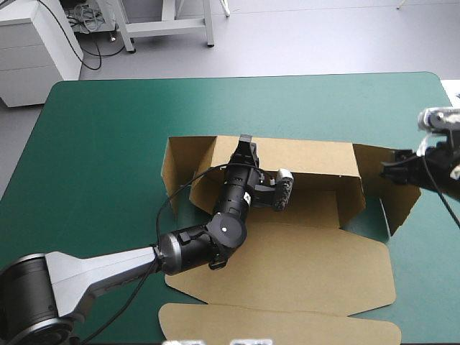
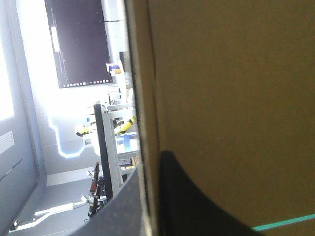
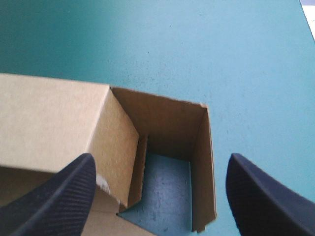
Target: Fold the box
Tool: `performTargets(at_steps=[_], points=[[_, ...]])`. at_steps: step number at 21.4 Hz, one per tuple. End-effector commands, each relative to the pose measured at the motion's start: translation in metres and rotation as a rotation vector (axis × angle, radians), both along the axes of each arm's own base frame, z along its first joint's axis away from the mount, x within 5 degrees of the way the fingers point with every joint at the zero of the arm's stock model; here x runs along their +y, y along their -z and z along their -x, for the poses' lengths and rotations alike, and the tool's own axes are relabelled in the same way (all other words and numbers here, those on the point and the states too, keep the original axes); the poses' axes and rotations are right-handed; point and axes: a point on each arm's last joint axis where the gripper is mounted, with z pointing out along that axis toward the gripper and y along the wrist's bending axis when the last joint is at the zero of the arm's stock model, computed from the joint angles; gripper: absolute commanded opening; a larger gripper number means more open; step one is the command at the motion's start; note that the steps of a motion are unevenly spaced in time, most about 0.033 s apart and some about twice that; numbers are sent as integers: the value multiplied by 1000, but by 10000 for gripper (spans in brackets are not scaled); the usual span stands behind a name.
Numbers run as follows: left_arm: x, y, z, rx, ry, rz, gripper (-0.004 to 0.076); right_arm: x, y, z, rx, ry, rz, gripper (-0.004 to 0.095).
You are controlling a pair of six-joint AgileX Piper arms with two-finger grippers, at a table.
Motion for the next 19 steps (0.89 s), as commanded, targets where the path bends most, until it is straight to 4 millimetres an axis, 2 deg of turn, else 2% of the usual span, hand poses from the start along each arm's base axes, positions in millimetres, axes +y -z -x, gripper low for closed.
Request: performTargets(at_steps=[1,2,3,4,5,6,7,9,12,19], points=[[3,-25,4,-83,2,46,-10,-1,-19,-40,-56,3,-16,670],[3,-25,4,-82,1,51,-10,-1,-20,-50,-48,3,-17,670],[3,-26,4,-83,-8,59,-10,-2,-20,-73,-24,3,-17,670],[4,-26,4,-85,-13,59,-10,-2,-19,-82,-11,3,-17,670],[4,-26,4,-86,-16,61,-10,-3,-15,-104,18,3,-18,671],[4,-26,4,-88,-19,61,-10,-3,-13,-112,26,3,-18,671],[4,-26,4,-85,-23,68,-10,-3,-5,-130,59,2,-22,670],[5,-25,4,-70,-32,95,-10,-2,12,-151,112,-3,-41,671],[8,-26,3,-56,-86,177,-10,-3,32,-166,182,-2,-44,670],[11,-27,2,-56,-127,236,-10,-7,37,-165,240,9,-29,670]])
